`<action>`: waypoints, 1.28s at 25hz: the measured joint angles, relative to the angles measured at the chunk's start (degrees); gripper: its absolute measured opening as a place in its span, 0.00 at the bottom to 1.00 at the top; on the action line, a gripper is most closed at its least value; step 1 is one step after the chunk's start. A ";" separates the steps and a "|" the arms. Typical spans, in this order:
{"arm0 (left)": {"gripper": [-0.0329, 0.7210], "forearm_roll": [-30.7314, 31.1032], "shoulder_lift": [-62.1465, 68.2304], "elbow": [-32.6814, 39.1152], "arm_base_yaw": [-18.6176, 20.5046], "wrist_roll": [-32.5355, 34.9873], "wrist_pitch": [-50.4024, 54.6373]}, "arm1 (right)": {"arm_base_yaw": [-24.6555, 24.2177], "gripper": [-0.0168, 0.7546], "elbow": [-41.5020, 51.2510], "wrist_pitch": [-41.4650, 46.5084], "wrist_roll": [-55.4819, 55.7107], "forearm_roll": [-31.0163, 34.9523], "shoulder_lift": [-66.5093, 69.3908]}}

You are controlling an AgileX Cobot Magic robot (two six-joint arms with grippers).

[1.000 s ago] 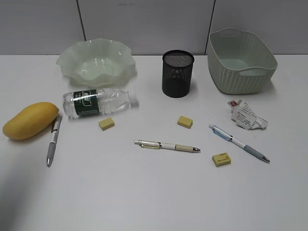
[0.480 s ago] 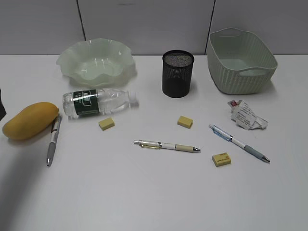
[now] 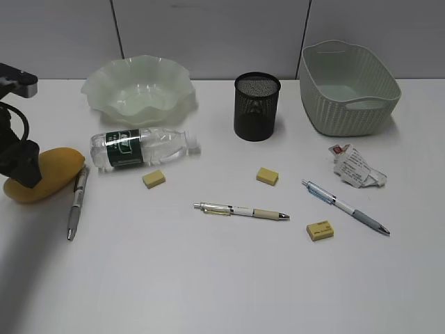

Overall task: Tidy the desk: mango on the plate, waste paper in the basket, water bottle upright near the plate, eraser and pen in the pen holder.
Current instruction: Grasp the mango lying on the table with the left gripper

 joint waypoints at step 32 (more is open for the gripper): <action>0.81 -3.71 7.27 -4.56 -0.18 1.92 2.59 | 0.00 0.66 0.00 0.00 0.00 0.00 0.00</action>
